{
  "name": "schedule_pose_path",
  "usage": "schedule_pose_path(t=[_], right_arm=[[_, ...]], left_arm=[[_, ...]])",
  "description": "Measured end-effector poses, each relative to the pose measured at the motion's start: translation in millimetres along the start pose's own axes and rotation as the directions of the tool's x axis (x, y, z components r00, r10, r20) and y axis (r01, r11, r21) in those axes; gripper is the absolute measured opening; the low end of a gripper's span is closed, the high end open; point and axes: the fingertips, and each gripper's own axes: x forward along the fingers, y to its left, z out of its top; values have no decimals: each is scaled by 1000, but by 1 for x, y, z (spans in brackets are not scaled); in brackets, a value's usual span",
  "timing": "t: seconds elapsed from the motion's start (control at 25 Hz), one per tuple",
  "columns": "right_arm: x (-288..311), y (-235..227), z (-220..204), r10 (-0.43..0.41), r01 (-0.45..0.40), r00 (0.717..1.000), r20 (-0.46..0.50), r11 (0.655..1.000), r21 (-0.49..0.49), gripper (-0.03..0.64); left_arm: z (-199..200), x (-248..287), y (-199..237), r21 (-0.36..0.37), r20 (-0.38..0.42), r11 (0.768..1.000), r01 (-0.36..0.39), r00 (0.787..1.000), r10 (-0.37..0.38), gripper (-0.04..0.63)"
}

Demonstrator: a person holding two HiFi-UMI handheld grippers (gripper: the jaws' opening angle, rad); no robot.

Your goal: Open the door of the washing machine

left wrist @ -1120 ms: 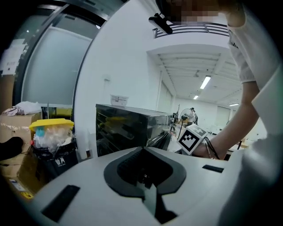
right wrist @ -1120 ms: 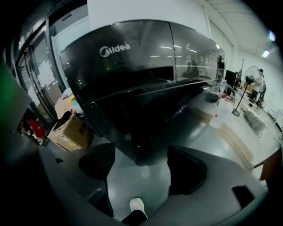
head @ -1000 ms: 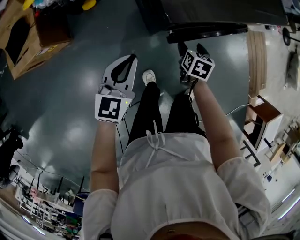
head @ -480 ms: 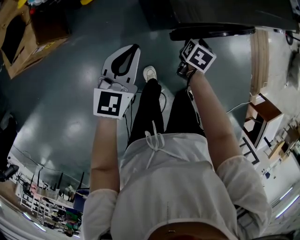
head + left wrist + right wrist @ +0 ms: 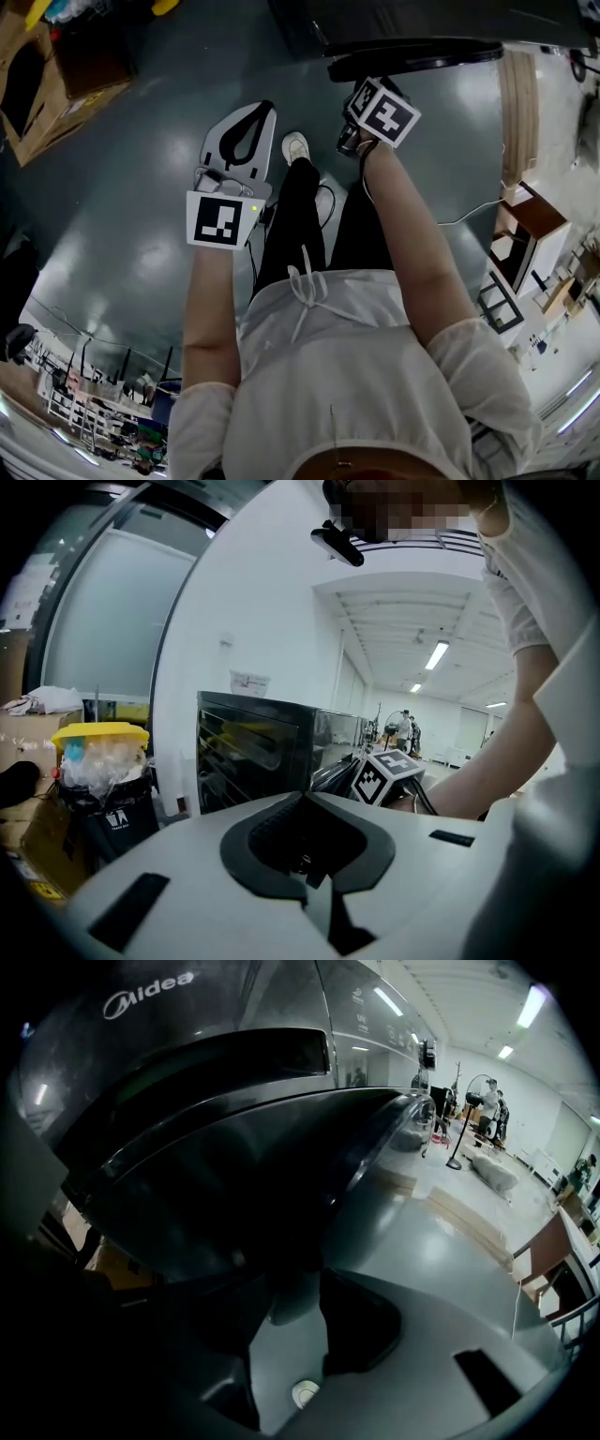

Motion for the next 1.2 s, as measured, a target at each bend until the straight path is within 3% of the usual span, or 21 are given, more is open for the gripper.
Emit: schedule_pose_path(t=[0.16,0.32,0.48,0.56,0.68,1.08,1.2], right_arm=[[-1,-3,-1,20,-20,1000,-8,999,-31,169],[-5,-13,-9,15,-15,999,-50,1000,-2,160],[-16,-28,-25,3,-3,997,-73,1000,1,149],[-19,-39,-34,-7,6,997,-78,1000,-19,149],[-26,-58,-45,-31,28,997,-75,999,-47,148],[-46,-114,-70,46,-59,992,-117,992,-108,138],[-52,-135,-80,66,-75,989,-133,995,-65,121]], left_arm=[[5,-3,-11,11,6,1000,-19,1000,19,21],[6,-9,-18,20,4,999,-33,999,33,21],[14,-15,-22,-1,67,998,-56,996,56,21],[6,-16,-29,11,37,999,-47,998,46,21],[-4,-15,-46,27,-7,999,-32,999,32,21],[-7,-5,-124,-10,68,1000,-15,998,15,21],[-14,-4,-149,-21,70,1000,-7,998,9,21]])
